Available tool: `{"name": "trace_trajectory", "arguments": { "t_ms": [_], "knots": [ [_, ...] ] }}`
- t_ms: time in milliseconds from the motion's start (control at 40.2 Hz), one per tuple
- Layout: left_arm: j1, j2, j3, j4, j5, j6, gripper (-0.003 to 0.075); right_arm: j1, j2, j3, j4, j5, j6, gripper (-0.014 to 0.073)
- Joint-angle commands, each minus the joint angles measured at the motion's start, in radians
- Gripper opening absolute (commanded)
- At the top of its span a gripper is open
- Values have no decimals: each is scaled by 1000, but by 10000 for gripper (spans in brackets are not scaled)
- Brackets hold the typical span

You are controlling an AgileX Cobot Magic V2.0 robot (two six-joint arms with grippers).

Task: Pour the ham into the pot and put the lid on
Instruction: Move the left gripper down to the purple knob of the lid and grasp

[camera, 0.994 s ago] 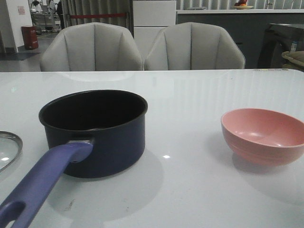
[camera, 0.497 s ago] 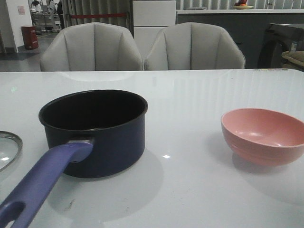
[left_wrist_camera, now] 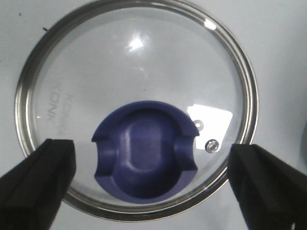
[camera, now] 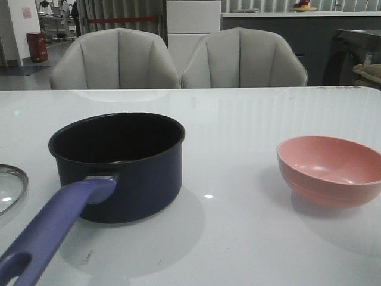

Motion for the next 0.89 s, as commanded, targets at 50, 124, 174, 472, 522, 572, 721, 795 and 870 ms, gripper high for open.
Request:
{"name": "trace_trajectory", "arguments": {
  "t_ms": [50, 124, 174, 472, 522, 572, 721, 795, 870],
  "knots": [
    [-2, -38, -28, -34, -30, 6, 670, 0, 8, -24, 4, -78, -8, 158],
    [-2, -31, -28, -34, -30, 6, 670, 0, 8, -24, 4, -78, -8, 158],
    [-2, -20, -28, -34, -25, 6, 670, 0, 8, -24, 4, -78, -8, 158],
    [-2, 47, -28, -46, -7, 6, 639, 0, 8, -24, 4, -78, -8, 158],
    [-2, 47, -28, -46, -9, 6, 617, 0, 8, -24, 4, -78, -8, 158],
    [-2, 47, -28, -46, -9, 6, 587, 0, 8, -24, 4, -78, -8, 158],
    [-2, 47, -28, -46, -9, 6, 478, 0, 8, -24, 4, -78, -8, 158],
    [-2, 47, -28, -46, -11, 6, 429, 0, 8, -24, 4, -78, -8, 158],
    [-2, 47, -28, -46, -13, 6, 392, 0, 8, -24, 4, -78, -8, 158]
  ]
}}
